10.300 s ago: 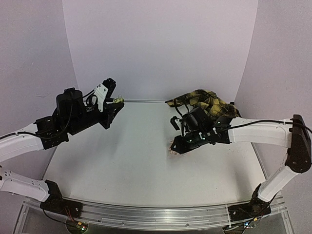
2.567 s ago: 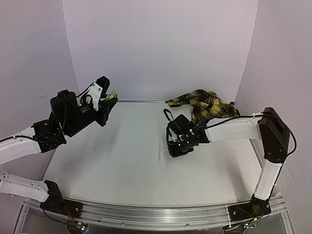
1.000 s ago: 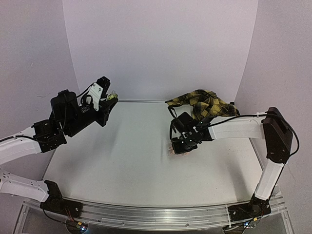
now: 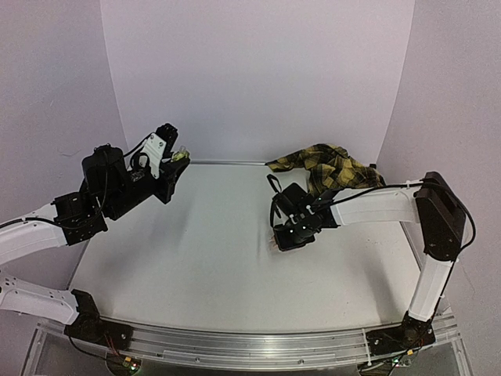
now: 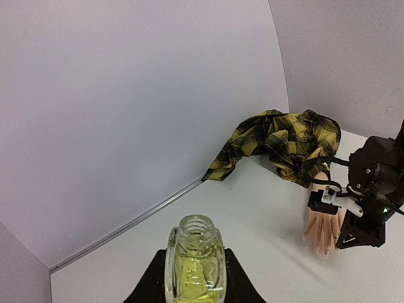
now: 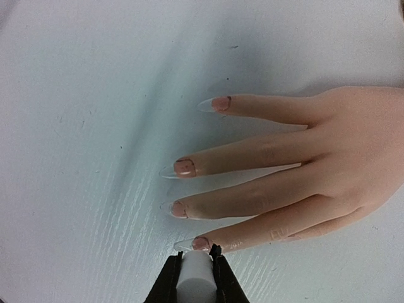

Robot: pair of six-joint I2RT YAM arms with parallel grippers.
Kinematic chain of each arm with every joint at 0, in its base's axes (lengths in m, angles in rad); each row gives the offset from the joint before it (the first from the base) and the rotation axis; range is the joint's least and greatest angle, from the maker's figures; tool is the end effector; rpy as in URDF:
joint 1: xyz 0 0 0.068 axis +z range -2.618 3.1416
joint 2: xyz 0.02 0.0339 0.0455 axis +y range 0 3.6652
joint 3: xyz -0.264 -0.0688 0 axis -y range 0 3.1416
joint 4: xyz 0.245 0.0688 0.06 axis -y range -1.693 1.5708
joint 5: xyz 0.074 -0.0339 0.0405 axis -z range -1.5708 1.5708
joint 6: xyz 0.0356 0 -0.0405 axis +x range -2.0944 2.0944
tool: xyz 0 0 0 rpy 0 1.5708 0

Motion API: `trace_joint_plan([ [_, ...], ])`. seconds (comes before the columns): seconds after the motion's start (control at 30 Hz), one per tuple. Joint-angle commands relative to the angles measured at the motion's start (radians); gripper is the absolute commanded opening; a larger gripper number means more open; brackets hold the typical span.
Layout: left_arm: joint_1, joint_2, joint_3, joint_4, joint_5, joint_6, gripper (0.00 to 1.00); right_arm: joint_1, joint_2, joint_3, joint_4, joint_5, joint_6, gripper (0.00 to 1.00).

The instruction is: Paint the nails

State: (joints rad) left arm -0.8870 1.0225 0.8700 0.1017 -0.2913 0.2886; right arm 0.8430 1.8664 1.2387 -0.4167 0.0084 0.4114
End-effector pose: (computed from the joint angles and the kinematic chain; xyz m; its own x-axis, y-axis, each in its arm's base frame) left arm 0.1606 -0.1808 0.3554 0.1290 0.2732 -0.9533 0.5472 0.7820 0.2982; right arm 0.2567 0.2876 0.1760 -0.8246 -0.3244 -0.4634 -0.4517 0.8707 0.1943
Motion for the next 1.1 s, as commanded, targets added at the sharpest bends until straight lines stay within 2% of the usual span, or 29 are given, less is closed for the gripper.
trace_joint_plan([
  [0.0,0.002,-0.001,0.035,0.024,0.003,0.001,0.00,0.010,0.019,0.049,-0.006,-0.028,-0.005,0.00],
  [0.27,0.002,-0.001,0.037,0.021,0.006,0.000,0.00,0.026,-0.022,0.046,0.002,-0.055,-0.009,0.00],
  [0.53,0.002,-0.007,0.036,0.017,0.007,0.000,0.00,-0.006,-0.081,-0.006,0.003,0.040,0.033,0.00],
  [1.07,0.002,-0.005,0.035,0.018,0.004,0.001,0.00,-0.012,-0.047,0.019,0.003,0.023,0.017,0.00],
])
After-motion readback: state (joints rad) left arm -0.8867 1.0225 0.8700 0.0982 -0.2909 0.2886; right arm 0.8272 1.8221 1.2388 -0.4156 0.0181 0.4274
